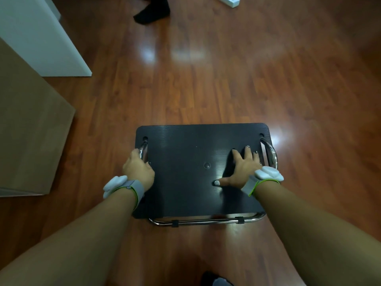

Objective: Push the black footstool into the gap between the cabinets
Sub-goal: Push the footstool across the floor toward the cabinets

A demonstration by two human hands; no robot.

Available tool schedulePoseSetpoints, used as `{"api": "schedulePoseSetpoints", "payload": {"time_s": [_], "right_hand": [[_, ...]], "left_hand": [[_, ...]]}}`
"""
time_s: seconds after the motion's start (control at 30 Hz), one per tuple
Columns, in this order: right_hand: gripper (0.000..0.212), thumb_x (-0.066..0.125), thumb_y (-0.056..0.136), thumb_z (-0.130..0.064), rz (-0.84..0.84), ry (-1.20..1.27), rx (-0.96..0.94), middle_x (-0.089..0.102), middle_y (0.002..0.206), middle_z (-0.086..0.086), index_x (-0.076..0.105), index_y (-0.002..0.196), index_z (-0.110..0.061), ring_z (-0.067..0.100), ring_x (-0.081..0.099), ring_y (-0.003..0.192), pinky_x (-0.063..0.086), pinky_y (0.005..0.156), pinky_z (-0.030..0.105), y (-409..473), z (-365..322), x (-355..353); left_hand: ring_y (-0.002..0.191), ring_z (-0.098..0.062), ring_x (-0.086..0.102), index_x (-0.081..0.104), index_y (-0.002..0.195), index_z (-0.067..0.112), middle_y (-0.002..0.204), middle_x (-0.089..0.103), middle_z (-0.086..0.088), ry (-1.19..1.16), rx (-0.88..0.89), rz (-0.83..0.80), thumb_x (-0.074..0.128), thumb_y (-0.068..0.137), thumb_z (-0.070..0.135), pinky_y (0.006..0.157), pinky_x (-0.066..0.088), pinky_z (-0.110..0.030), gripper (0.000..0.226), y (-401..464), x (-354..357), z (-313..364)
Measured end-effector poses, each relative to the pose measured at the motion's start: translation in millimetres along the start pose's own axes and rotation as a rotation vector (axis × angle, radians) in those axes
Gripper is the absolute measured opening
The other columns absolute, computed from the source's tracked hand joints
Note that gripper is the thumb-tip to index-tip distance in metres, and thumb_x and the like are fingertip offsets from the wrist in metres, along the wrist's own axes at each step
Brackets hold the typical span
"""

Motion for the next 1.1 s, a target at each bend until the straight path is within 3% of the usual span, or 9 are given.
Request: {"api": "schedulePoseSetpoints", "payload": {"time_s": [0.07, 0.13, 0.3, 0.5, 0.67, 0.77, 0.9, 1.03, 1.1], "right_hand": [[0.142, 0.069, 0.033, -0.087, 0.015, -0.052, 0.006, 0.002, 0.163, 0.012, 0.013, 0.152, -0.034, 0.045, 0.008, 0.146, 0.032, 0.113, 0.058, 1, -4, 1], [0.143, 0.071, 0.032, -0.085, 0.026, -0.09, -0.011, 0.004, 0.162, 0.012, 0.012, 0.152, -0.034, 0.044, 0.009, 0.146, 0.033, 0.112, 0.057, 2, -11, 2], [0.145, 0.071, 0.031, -0.087, 0.026, -0.167, -0.112, 0.007, 0.162, 0.01, 0.011, 0.152, -0.035, 0.044, 0.01, 0.146, 0.031, 0.115, 0.056, -1, -43, 2], [0.148, 0.068, 0.034, -0.089, -0.055, -0.242, -0.234, -0.001, 0.163, 0.011, 0.003, 0.154, -0.033, 0.046, 0.004, 0.147, 0.027, 0.117, 0.058, -4, -99, 4], [0.146, 0.069, 0.038, -0.088, -0.088, -0.352, -0.386, -0.004, 0.163, 0.011, 0.001, 0.155, -0.033, 0.045, 0.003, 0.147, 0.027, 0.117, 0.057, -20, -177, 11], [0.144, 0.07, 0.039, -0.088, -0.068, -0.439, -0.501, 0.0, 0.163, 0.013, 0.004, 0.154, -0.032, 0.045, 0.006, 0.147, 0.03, 0.116, 0.057, -42, -230, 19], [0.141, 0.064, 0.039, -0.091, -0.059, -0.572, -0.679, 0.004, 0.161, 0.014, 0.006, 0.152, -0.031, 0.045, 0.011, 0.145, 0.037, 0.112, 0.056, -83, -299, 43], [0.142, 0.053, 0.033, -0.099, -0.033, -0.696, -0.915, 0.012, 0.159, 0.014, 0.01, 0.151, -0.031, 0.043, 0.021, 0.14, 0.044, 0.105, 0.053, -144, -375, 82], [0.145, 0.047, 0.029, -0.102, -0.018, -0.716, -0.939, 0.017, 0.157, 0.014, 0.012, 0.151, -0.031, 0.043, 0.026, 0.136, 0.045, 0.103, 0.052, -157, -392, 90]], "left_hand": [[0.081, -0.031, 0.056, 0.044, 0.135, 0.012, 0.105, 0.062, -0.019, -0.037, -0.04, -0.005, 0.05, 0.092, 0.005, 0.071, 0.046, -0.036, 0.044, 4, 2, -5], [0.077, -0.027, 0.049, 0.042, 0.133, 0.008, 0.102, 0.059, -0.019, -0.056, -0.087, -0.021, 0.048, 0.092, 0.005, 0.07, 0.04, -0.033, 0.042, 7, 6, -16], [0.102, -0.043, 0.058, 0.045, 0.122, 0.002, 0.12, 0.059, -0.024, -0.106, -0.298, -0.054, 0.046, 0.091, 0.018, 0.085, 0.044, -0.041, 0.035, 1, 5, -66], [0.081, -0.034, 0.056, 0.05, 0.109, 0.001, 0.107, 0.062, -0.022, -0.155, -0.402, 0.074, 0.052, 0.087, 0.02, 0.07, 0.043, -0.034, 0.028, -5, -19, -120], [0.103, -0.039, 0.06, 0.048, 0.114, -0.002, 0.116, 0.059, -0.023, -0.147, -0.524, 0.21, 0.052, 0.09, 0.02, 0.085, 0.044, -0.038, 0.033, -25, -51, -186], [0.1, -0.041, 0.061, 0.049, 0.115, -0.001, 0.114, 0.062, -0.024, -0.127, -0.636, 0.261, 0.054, 0.09, 0.02, 0.077, 0.042, -0.036, 0.033, -49, -70, -236], [0.1, -0.045, 0.061, 0.048, 0.115, -0.003, 0.112, 0.062, -0.027, -0.129, -0.797, 0.328, 0.056, 0.089, 0.016, 0.077, 0.045, -0.039, 0.033, -100, -96, -305], [0.111, -0.04, 0.057, 0.044, 0.122, -0.004, 0.121, 0.057, -0.025, -0.148, -0.994, 0.409, 0.053, 0.092, 0.015, 0.09, 0.044, -0.039, 0.037, -173, -127, -383], [0.103, -0.042, 0.06, 0.044, 0.117, -0.003, 0.116, 0.06, -0.026, -0.158, -0.997, 0.409, 0.052, 0.092, 0.016, 0.082, 0.047, -0.04, 0.033, -187, -132, -397]]}}
Point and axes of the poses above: each hand's wrist, its own y-axis towards the middle knuckle, its own x-axis out of the palm, z = x × y, the point moved 10 cm from there along y, towards the middle knuckle
